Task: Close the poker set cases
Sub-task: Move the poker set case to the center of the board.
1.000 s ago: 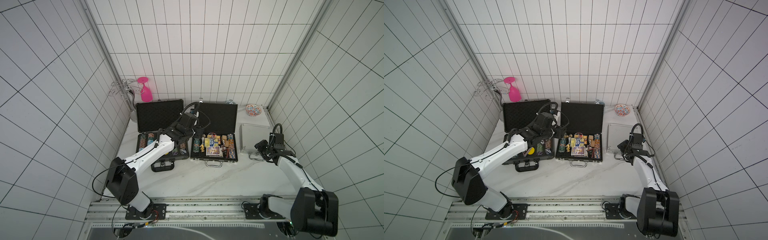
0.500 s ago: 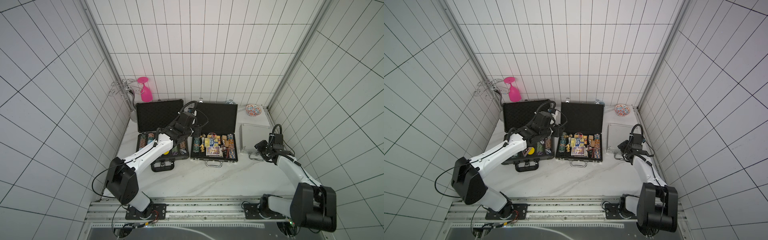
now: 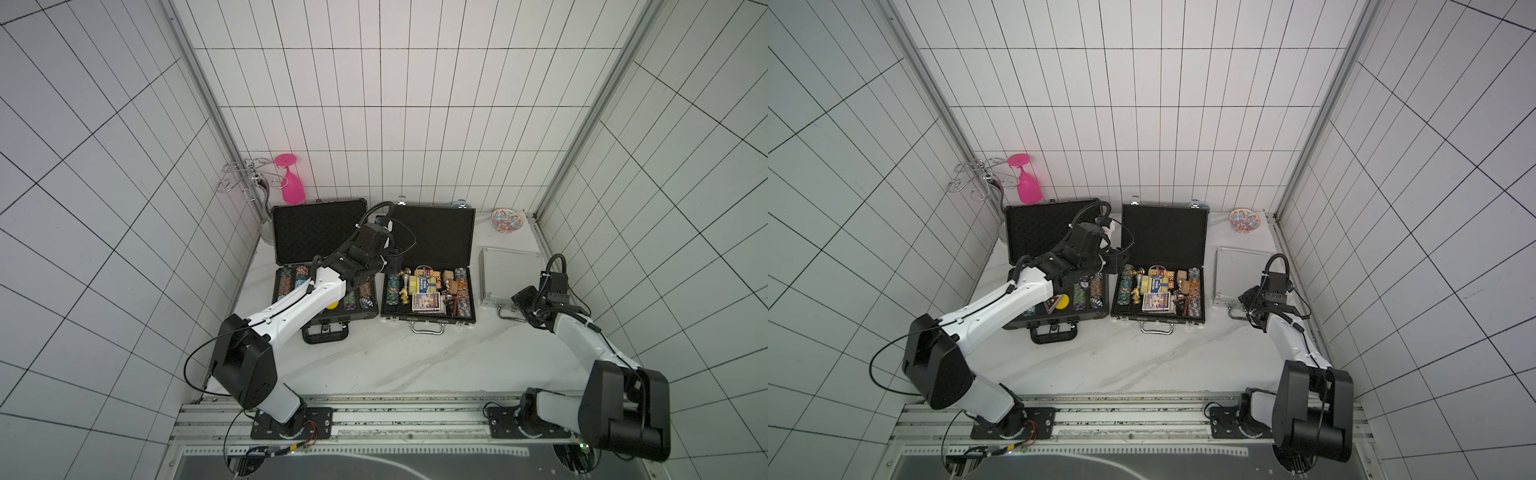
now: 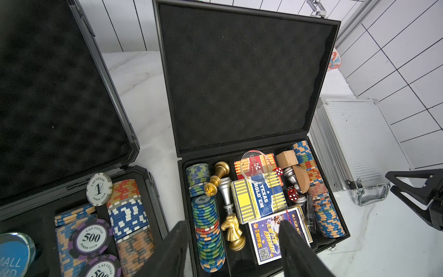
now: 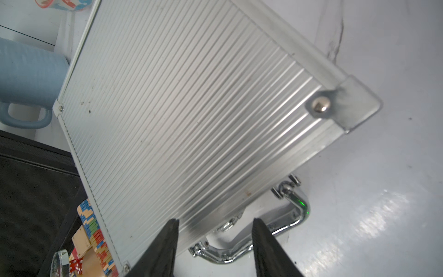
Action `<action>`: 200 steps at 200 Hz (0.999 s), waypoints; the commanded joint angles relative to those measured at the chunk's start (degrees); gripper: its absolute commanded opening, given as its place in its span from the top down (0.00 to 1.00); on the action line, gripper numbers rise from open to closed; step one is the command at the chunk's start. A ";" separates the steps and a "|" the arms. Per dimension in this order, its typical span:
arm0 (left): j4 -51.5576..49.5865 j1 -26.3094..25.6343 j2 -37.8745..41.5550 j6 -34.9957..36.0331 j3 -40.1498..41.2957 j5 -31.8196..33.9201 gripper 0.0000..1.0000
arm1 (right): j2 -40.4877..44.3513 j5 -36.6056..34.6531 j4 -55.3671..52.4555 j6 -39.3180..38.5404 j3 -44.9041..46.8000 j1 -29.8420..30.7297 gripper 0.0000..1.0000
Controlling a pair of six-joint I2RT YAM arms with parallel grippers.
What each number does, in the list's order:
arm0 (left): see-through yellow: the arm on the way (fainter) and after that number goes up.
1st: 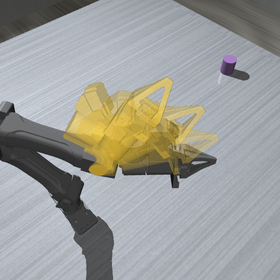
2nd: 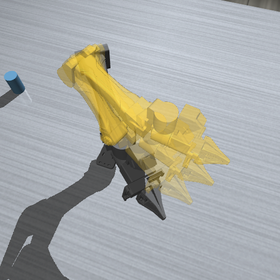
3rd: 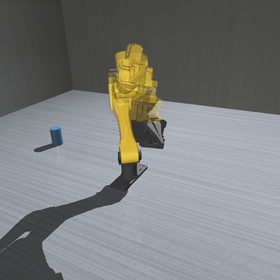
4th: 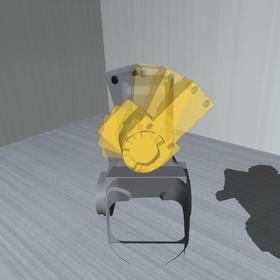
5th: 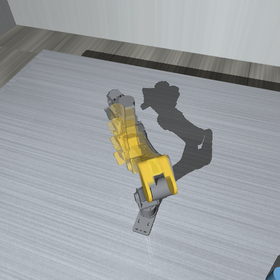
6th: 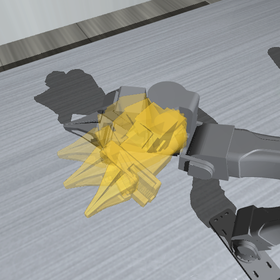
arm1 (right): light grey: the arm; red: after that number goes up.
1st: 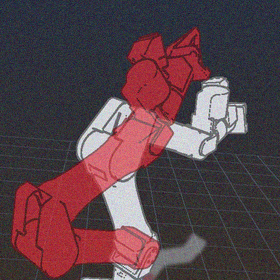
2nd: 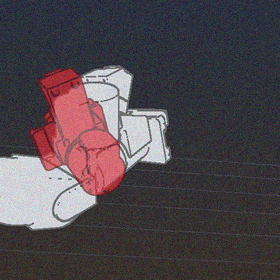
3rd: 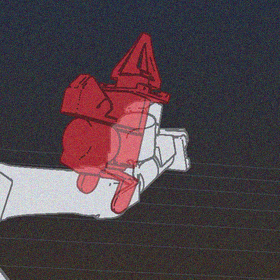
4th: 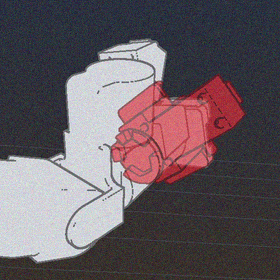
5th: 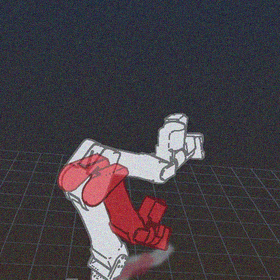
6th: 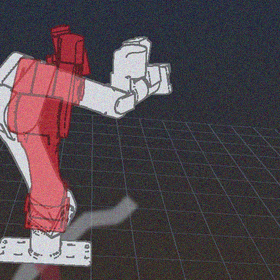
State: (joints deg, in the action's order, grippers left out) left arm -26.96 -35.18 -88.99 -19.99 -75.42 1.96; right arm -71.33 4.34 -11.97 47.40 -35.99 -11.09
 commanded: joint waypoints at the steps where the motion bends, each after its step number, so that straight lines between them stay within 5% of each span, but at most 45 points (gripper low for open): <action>1: 0.94 0.20 0.88 -0.67 -0.21 0.96 0.39 | -1.06 -2.00 0.69 -1.47 0.95 -0.75 0.49; 75: 1.30 0.24 1.59 -0.66 0.93 1.12 0.39 | -3.96 -0.38 4.28 -4.04 -0.01 -1.12 0.63; 200: 1.82 0.29 0.34 -0.66 1.33 2.13 0.39 | -8.30 1.72 10.55 -0.64 0.68 -0.57 0.65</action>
State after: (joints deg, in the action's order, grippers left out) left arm -26.72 -35.14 -88.88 -20.12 -74.54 2.98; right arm -77.10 5.23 -0.86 45.71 -36.03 -11.97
